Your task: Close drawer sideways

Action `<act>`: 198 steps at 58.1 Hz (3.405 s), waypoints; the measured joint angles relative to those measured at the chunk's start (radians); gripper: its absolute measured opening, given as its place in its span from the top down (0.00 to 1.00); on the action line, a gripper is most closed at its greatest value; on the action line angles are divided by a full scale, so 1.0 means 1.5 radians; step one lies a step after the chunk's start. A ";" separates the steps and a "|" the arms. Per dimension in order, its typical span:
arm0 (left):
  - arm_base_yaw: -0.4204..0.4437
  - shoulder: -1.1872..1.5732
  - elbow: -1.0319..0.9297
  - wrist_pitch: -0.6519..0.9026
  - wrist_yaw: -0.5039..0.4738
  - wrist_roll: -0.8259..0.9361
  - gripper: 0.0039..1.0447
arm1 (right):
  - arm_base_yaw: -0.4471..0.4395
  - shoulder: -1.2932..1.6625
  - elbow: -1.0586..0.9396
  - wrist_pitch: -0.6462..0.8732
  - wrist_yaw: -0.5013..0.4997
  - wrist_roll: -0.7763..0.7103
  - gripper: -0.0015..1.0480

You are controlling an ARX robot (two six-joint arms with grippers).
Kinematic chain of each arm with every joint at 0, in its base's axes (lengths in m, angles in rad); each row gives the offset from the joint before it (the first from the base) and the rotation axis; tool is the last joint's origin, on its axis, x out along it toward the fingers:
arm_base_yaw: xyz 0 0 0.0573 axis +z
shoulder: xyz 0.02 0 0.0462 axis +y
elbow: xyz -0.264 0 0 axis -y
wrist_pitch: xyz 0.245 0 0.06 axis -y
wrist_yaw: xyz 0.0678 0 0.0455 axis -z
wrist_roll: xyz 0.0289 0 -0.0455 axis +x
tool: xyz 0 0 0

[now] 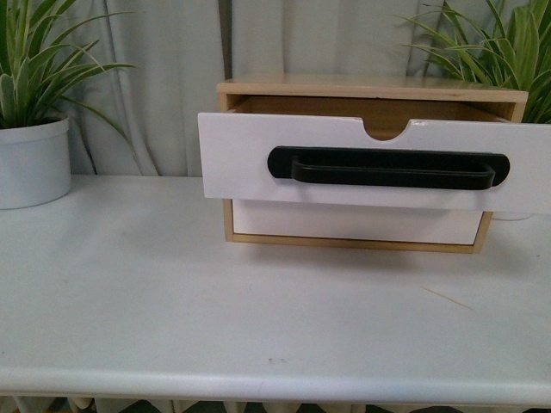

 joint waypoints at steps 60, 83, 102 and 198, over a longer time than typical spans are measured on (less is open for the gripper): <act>-0.189 0.829 0.473 0.378 0.150 -0.397 0.05 | 0.219 0.616 0.157 0.494 0.197 -0.582 0.09; -0.193 0.853 0.504 0.384 0.168 -0.384 0.05 | 0.230 0.661 0.213 0.507 0.209 -0.581 0.09; -0.191 0.874 0.525 0.385 0.181 -0.377 0.05 | 0.222 0.699 0.254 0.504 0.209 -0.573 0.09; -0.126 1.138 0.849 0.345 0.285 -0.344 0.05 | 0.165 1.079 0.612 0.523 0.268 -0.562 0.09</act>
